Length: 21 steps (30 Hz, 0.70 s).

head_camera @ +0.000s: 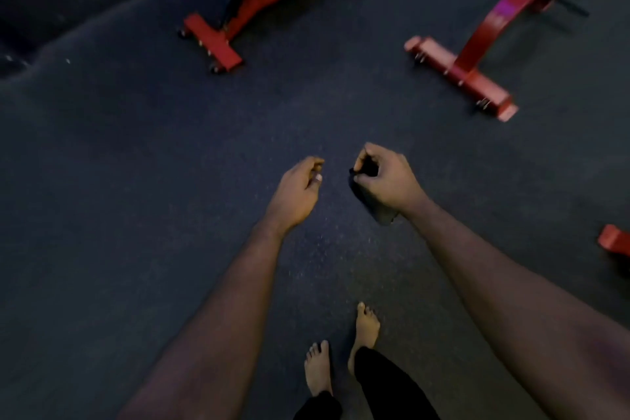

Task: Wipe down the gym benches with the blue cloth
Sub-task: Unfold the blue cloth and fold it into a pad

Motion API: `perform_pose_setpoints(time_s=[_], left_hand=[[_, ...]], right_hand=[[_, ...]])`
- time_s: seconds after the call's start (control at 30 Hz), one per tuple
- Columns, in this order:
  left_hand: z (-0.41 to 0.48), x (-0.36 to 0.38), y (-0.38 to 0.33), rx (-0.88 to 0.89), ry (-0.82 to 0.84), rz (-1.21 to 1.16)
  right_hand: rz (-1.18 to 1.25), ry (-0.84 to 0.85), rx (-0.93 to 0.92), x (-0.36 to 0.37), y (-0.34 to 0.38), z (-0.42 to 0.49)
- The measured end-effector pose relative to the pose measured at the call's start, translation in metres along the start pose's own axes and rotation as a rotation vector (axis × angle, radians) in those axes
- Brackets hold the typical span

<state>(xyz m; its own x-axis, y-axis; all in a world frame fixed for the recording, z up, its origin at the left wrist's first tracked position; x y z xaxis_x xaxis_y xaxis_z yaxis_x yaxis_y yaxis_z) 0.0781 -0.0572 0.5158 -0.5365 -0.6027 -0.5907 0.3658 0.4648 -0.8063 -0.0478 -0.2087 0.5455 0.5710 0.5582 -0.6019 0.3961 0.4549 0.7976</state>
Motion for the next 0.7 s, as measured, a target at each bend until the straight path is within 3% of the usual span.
perform_pose_setpoints(time_s=[0.33,0.47,0.7], left_hand=[[-0.005,-0.121,-0.217,0.375,-0.040,-0.083],[-0.018,-0.154,-0.276,0.409,-0.065,-0.091],[-0.037,-0.190,-0.344,0.485,-0.124,0.120]], right_hand=[[0.094,-0.175,-0.300,-0.170,0.190,0.002],[0.134,-0.257,-0.420,-0.218,0.242,-0.002],[0.200,-0.425,-0.559,-0.298,0.291,-0.012]])
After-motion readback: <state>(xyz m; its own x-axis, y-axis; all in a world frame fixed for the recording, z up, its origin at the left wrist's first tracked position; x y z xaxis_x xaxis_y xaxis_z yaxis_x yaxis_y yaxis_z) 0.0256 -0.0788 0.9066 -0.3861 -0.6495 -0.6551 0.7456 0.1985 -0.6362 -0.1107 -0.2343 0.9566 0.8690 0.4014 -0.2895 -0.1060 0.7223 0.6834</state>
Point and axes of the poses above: each hand's wrist, its own z-axis towards the middle knuckle, its own x-axis out of the palm, y = z × x, the point moved 1 cm from there along z, towards the middle knuckle, and after that the axes turned 14 degrees about -y, right-handed, at the moved point
